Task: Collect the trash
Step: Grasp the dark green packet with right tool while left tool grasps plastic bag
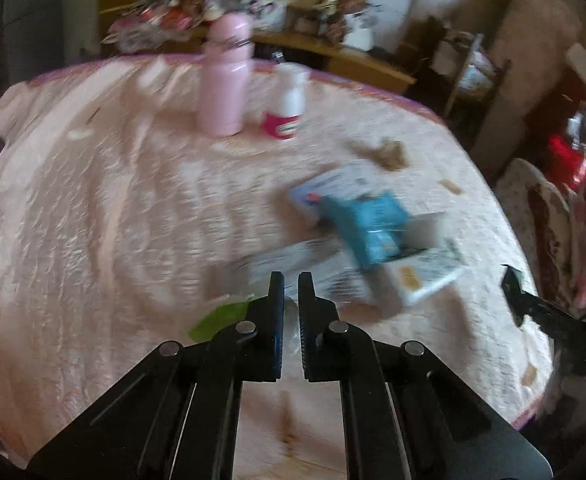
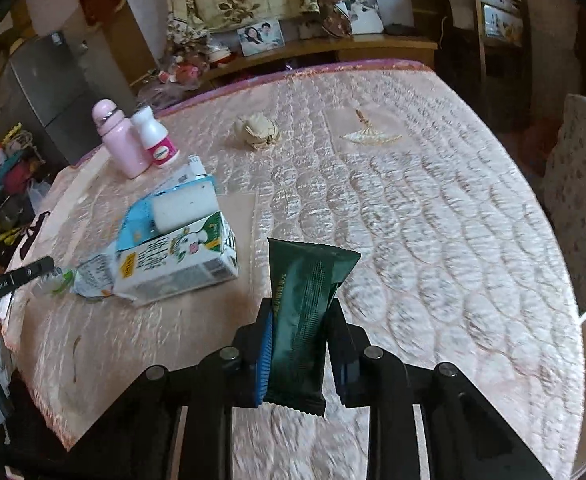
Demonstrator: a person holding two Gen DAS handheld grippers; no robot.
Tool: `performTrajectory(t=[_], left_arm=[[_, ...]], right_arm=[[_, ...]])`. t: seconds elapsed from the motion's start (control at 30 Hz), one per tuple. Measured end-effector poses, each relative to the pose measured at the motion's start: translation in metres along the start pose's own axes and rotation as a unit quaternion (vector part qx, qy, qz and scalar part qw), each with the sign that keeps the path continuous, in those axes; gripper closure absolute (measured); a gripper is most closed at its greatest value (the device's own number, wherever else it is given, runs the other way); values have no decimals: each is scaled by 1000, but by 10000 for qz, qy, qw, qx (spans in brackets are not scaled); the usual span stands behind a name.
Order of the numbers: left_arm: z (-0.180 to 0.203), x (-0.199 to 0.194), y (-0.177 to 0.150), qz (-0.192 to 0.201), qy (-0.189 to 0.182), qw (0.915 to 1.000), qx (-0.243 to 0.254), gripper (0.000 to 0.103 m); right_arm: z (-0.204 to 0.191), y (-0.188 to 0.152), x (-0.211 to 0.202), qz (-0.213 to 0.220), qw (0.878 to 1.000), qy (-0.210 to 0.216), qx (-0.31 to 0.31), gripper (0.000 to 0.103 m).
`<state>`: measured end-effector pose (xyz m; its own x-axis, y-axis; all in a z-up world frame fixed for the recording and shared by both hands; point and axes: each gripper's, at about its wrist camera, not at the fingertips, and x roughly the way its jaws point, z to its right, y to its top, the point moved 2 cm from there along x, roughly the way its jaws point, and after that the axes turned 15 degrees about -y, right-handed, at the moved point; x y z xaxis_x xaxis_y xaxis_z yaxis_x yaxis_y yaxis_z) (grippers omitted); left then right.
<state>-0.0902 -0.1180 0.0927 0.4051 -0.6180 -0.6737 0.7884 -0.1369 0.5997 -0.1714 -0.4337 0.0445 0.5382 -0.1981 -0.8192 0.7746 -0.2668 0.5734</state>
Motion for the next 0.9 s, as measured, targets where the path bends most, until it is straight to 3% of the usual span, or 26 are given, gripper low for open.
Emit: performTrajectory(t=[0.1, 0.27, 0.3, 0.37, 0.4, 0.5, 0.6, 0.83, 0.9], left_arm=[[15, -3, 0, -98, -20, 9998, 183, 99], [-10, -7, -4, -56, 285, 9991, -299, 94], [-21, -6, -4, -36, 334, 9983, -466, 89], [-38, -2, -5, -33, 383, 9966, -725, 56], [-50, 2, -6, -20, 391, 9946, -965, 51], [-67, 12, -11, -32, 463, 9901, -1325, 50], [-69, 15, -25, -155, 286, 9871, -1566, 50], [-42, 12, -52, -535, 308, 9949, -797, 48], [-36, 24, -62, -708, 507, 9944, -594, 48]], right_arm=[[8, -6, -15, 41, 10000, 24, 35, 79], [12, -14, -27, 64, 9998, 185, 50, 79], [12, -17, -28, 56, 9997, 221, 50, 79], [10, -21, -27, 2, 9996, 294, 48, 79], [9, -22, -26, -25, 9995, 318, 37, 79], [3, -27, -24, -91, 9993, 349, -39, 79], [-1, -30, -23, -132, 9992, 359, -109, 79], [-5, -31, -23, -164, 9988, 421, -167, 79], [-6, -31, -22, -179, 9987, 443, -164, 79]])
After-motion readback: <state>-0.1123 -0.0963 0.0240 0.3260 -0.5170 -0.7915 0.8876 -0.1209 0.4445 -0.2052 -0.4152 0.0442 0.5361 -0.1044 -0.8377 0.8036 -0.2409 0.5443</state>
